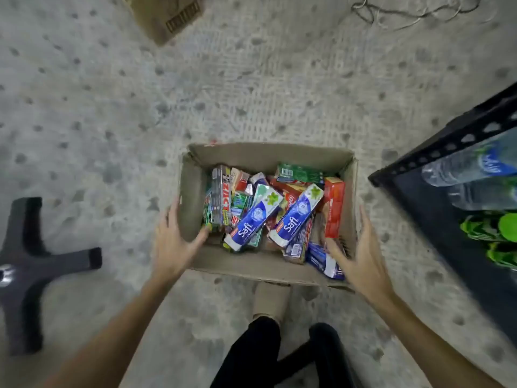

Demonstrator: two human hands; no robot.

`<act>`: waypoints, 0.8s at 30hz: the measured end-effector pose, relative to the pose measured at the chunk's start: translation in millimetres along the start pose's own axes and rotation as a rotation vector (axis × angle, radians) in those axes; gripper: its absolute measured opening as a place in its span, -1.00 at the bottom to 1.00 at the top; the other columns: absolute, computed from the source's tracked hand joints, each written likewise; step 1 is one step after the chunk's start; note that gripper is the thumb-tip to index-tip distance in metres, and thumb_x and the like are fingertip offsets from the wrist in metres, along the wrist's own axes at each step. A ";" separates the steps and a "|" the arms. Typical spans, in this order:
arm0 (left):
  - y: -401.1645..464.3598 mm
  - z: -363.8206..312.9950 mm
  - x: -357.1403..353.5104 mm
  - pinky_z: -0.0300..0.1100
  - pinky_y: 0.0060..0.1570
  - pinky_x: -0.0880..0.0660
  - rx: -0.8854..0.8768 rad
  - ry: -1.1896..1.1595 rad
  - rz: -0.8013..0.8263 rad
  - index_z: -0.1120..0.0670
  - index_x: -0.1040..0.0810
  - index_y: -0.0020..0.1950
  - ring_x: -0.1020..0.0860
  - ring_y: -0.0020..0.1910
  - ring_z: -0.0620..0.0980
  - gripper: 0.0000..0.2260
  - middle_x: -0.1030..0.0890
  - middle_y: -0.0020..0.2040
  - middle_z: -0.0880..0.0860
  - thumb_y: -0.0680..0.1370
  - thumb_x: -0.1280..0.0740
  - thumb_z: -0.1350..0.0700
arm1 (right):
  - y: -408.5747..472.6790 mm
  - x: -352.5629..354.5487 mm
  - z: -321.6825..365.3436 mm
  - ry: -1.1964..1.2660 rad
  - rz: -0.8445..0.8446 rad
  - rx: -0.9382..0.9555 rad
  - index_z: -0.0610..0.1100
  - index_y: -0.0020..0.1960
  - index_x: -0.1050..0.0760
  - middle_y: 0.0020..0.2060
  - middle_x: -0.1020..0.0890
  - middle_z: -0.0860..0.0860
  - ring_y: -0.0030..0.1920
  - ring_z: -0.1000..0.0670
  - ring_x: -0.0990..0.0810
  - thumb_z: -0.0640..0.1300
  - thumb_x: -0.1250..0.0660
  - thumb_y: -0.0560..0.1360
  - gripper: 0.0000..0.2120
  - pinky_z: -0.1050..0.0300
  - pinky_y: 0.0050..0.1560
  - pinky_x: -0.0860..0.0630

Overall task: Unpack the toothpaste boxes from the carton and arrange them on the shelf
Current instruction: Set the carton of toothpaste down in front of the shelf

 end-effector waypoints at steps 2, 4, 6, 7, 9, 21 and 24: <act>22.0 10.9 -12.1 0.14 0.46 -0.30 -0.041 0.012 0.020 -0.16 0.06 0.63 -0.28 0.54 0.08 -0.11 -0.24 0.60 0.02 0.48 -0.40 -0.30 | 22.5 -9.6 -6.8 -0.074 -0.042 0.011 0.19 0.60 0.23 0.59 -0.15 0.05 0.51 -0.05 -0.29 0.23 -0.39 0.50 -0.05 -0.09 0.40 -0.36; 42.9 22.6 -18.4 0.08 0.49 -0.28 -0.003 -0.076 0.047 -0.17 0.07 0.63 -0.24 0.57 -0.01 -0.12 -0.19 0.63 -0.04 0.50 -0.42 -0.24 | 41.9 -17.5 -12.1 -0.090 -0.050 -0.034 0.25 0.58 0.27 0.55 -0.30 -0.02 0.37 -0.16 -0.50 0.25 -0.38 0.49 -0.04 -0.17 0.21 -0.53; 51.8 24.5 -23.3 -0.01 0.50 -0.24 -0.008 -0.174 0.053 -0.21 0.04 0.62 -0.22 0.57 -0.09 -0.19 -0.18 0.63 -0.08 0.54 -0.43 -0.14 | 49.5 -26.0 -19.4 -0.128 -0.090 -0.044 0.26 0.58 0.26 0.39 -0.52 -0.09 0.14 -0.22 -0.64 0.26 -0.35 0.51 -0.08 -0.17 0.02 -0.61; 55.0 24.7 -25.0 -0.04 0.52 -0.22 -0.026 -0.216 0.059 -0.21 0.02 0.62 -0.21 0.57 -0.12 -0.22 -0.19 0.63 -0.09 0.57 -0.41 -0.09 | 51.6 -27.6 -23.6 -0.146 -0.111 -0.037 0.26 0.58 0.24 0.28 -0.60 -0.11 0.01 -0.22 -0.68 0.25 -0.32 0.54 -0.12 -0.15 -0.07 -0.63; 60.8 28.6 -28.0 -0.06 0.57 -0.14 -0.054 -0.277 0.077 -0.15 0.02 0.64 -0.14 0.59 -0.19 -0.27 -0.14 0.64 -0.11 0.61 -0.37 -0.03 | 54.7 -28.2 -29.6 -0.156 -0.141 -0.017 0.25 0.59 0.24 -0.05 -0.69 -0.14 -0.30 -0.14 -0.64 0.21 -0.28 0.58 -0.17 -0.06 -0.34 -0.61; 67.4 27.0 -35.7 0.11 0.60 -0.06 -0.058 -0.395 0.157 -0.14 -0.02 0.65 -0.06 0.61 -0.18 -0.40 -0.07 0.65 -0.17 0.70 -0.19 0.20 | 58.2 -2.9 -35.8 -0.111 -0.041 0.068 0.12 0.63 0.23 -0.56 -0.34 -0.01 -0.58 0.02 -0.30 -0.19 -0.26 0.64 -0.19 0.25 -0.56 -0.18; 60.6 7.1 -28.1 0.10 0.60 -0.05 -0.088 -0.360 0.164 -0.08 -0.02 0.65 -0.07 0.61 -0.20 -0.41 -0.08 0.64 -0.15 0.69 -0.19 0.20 | 47.1 16.0 -37.9 -0.057 -0.051 0.074 0.15 0.62 0.21 -0.57 -0.32 -0.03 -0.59 0.00 -0.30 -0.20 -0.25 0.64 -0.20 0.24 -0.57 -0.20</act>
Point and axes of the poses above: each hand's wrist, its own y-axis towards the middle knuckle, its own x-axis out of the back of the hand, z = x × y, the point moved 4 cm from there along y, towards the middle knuckle
